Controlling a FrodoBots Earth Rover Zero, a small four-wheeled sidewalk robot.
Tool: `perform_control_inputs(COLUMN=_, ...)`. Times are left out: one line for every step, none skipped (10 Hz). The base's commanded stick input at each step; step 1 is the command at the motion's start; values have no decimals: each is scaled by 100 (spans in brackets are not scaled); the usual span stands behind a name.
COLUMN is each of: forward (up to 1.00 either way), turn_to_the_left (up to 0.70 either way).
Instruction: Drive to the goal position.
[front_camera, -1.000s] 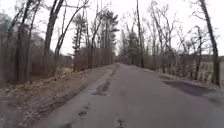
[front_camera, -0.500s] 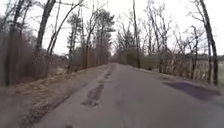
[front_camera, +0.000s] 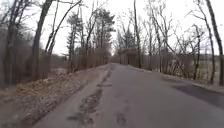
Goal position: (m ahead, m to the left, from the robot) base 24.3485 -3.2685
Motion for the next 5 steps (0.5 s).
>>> perform_control_inputs(forward=85, turn_to_the_left=0)
perform_control_inputs(forward=85, turn_to_the_left=0)
perform_control_inputs(forward=85, turn_to_the_left=0)
perform_control_inputs(forward=85, turn_to_the_left=0)
perform_control_inputs(forward=85, turn_to_the_left=0)
